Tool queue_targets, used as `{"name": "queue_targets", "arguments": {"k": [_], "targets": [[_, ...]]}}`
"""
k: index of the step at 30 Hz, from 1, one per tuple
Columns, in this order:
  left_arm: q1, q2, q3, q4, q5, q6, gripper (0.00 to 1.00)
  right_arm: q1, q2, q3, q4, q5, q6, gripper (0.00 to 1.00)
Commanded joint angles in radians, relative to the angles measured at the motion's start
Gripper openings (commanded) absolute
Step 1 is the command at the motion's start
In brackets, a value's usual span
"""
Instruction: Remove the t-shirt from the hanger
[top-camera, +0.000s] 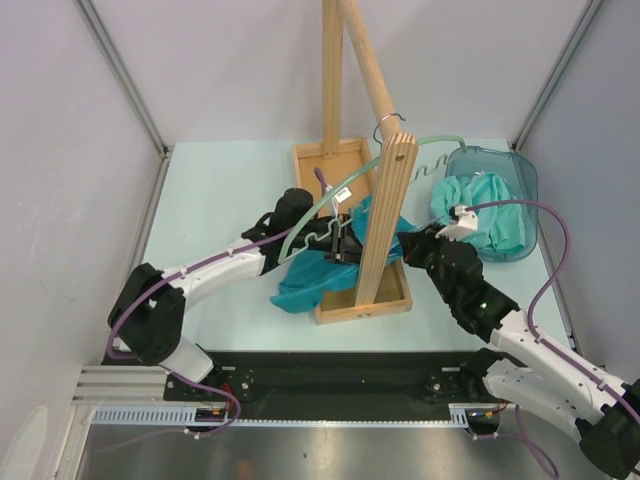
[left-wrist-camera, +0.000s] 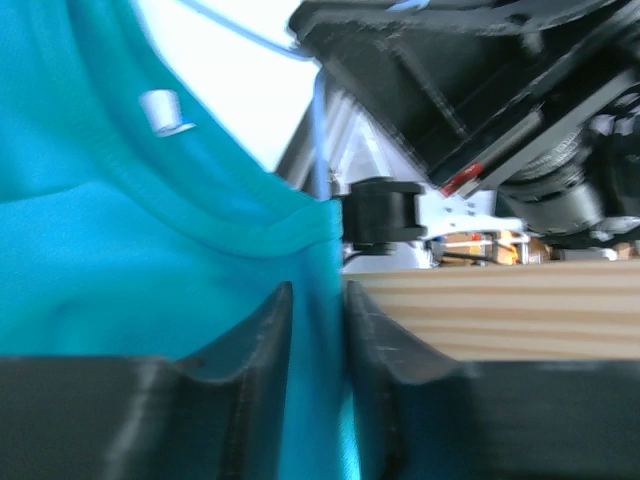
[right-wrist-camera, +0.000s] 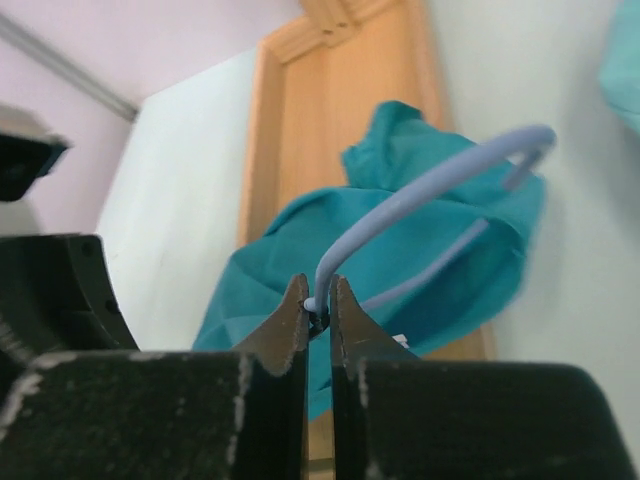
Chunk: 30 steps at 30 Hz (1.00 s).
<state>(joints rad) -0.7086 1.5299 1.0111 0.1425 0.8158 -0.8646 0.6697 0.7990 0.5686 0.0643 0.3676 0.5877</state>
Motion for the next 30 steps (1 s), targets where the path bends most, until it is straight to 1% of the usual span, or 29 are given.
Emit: {"name": "queue_targets", "arguments": {"k": [1, 2, 3, 4, 6, 7, 10, 12, 14, 17, 21, 23, 25, 30], "targets": [[-0.040, -0.060, 0.067, -0.233, 0.001, 0.211, 0.40, -0.004, 0.009, 0.108, -0.135, 0.163, 0.080, 0.00], [-0.040, -0.071, 0.070, -0.288, -0.027, 0.235, 0.46, -0.002, 0.012, 0.117, -0.153, 0.181, 0.087, 0.00], [-0.038, -0.083, 0.070, -0.305, -0.056, 0.274, 0.58, -0.004, 0.019, 0.129, -0.176, 0.189, 0.096, 0.00], [-0.038, -0.112, 0.064, -0.319, -0.096, 0.289, 0.63, -0.004, 0.031, 0.145, -0.232, 0.200, 0.122, 0.00], [-0.038, -0.145, 0.043, -0.334, -0.127, 0.324, 0.78, -0.005, 0.048, 0.192, -0.296, 0.226, 0.159, 0.00], [-0.038, -0.169, 0.020, -0.333, -0.141, 0.332, 0.79, -0.007, 0.058, 0.209, -0.360, 0.234, 0.196, 0.00], [-0.038, -0.200, -0.017, -0.379, -0.170, 0.368, 0.83, -0.007, 0.095, 0.263, -0.440, 0.243, 0.242, 0.00], [-0.038, -0.223, -0.051, -0.370, -0.162, 0.369, 0.85, -0.005, 0.120, 0.290, -0.466, 0.248, 0.258, 0.00], [-0.038, -0.260, -0.089, -0.368, -0.165, 0.371, 0.86, -0.007, 0.140, 0.300, -0.469, 0.254, 0.251, 0.00], [-0.038, -0.303, -0.105, -0.394, -0.173, 0.383, 0.88, -0.015, 0.169, 0.318, -0.462, 0.252, 0.247, 0.00], [-0.038, -0.347, -0.097, -0.425, -0.194, 0.407, 0.96, -0.018, 0.219, 0.335, -0.426, 0.226, 0.232, 0.00], [-0.038, -0.358, -0.086, -0.446, -0.202, 0.420, 0.98, -0.019, 0.233, 0.341, -0.411, 0.215, 0.230, 0.00], [-0.038, -0.372, -0.097, -0.457, -0.204, 0.424, 0.98, -0.025, 0.250, 0.361, -0.419, 0.209, 0.231, 0.00], [-0.038, -0.409, -0.181, -0.454, -0.222, 0.408, 0.93, -0.039, 0.262, 0.405, -0.442, 0.199, 0.251, 0.00]]}}
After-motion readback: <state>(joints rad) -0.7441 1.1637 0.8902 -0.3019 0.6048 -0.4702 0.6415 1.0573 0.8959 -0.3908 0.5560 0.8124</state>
